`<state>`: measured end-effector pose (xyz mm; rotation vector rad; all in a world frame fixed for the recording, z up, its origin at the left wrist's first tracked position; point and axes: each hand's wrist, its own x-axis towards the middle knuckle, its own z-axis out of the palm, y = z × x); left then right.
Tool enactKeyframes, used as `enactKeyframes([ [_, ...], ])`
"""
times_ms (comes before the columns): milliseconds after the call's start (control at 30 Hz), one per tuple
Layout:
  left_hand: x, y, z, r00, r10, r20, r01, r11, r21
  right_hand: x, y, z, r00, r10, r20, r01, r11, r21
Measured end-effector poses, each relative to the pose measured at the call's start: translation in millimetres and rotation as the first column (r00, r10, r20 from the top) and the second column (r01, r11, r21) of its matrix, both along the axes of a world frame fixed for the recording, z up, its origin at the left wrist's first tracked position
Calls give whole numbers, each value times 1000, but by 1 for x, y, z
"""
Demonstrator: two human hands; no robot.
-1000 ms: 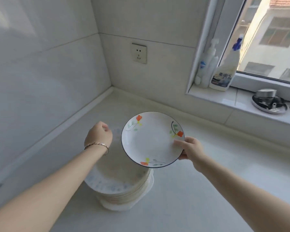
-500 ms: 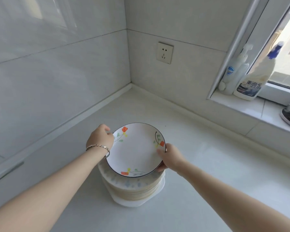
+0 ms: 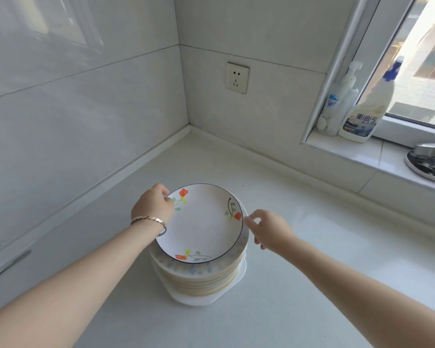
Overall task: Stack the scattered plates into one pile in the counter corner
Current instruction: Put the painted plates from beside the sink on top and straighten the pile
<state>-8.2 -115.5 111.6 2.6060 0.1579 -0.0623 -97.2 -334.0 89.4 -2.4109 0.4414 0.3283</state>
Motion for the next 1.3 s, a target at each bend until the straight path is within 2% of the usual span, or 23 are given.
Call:
enactKeyframes([
  [100,-7,-23,2,993,-113,15,113,994,0,-15,-29,-1,993,-85,-83,89,995,53],
  [200,-19,-67,3,956,-293,-17,293,956,23,-40,-63,-7,963,-133,-236,137,991,3],
  [267,-31,-106,1,900,-435,-36,436,900,24,-64,-87,-14,916,-141,-375,128,990,-60],
  [333,-46,-147,-1,815,-577,-59,579,815,21,-93,-111,-23,878,-194,-438,171,981,-92],
  [467,-88,-223,-12,618,-767,-172,780,626,14,-162,-159,-29,825,-331,-458,311,943,-121],
  [600,-144,-296,-23,424,-869,-256,902,430,35,-242,-205,-32,750,-498,-436,508,855,-104],
  [767,-235,-385,-42,258,-912,-318,964,267,17,-359,-267,-48,606,-662,-441,715,696,-63],
  [833,-266,-413,-47,218,-921,-322,974,225,18,-398,-290,-59,561,-696,-448,762,646,-50],
  [933,-332,-467,-55,197,-924,-328,977,211,-6,-475,-337,-74,492,-753,-436,817,573,-67],
  [1067,-404,-527,-63,206,-911,-358,973,229,-22,-561,-403,-94,365,-883,-295,903,414,-120],
  [1200,-448,-575,-70,232,-884,-405,967,255,-4,-602,-465,-107,179,-946,-269,981,193,-28],
  [1300,-467,-605,-78,270,-864,-425,954,299,-1,-606,-500,-110,39,-953,-300,983,-18,183],
])
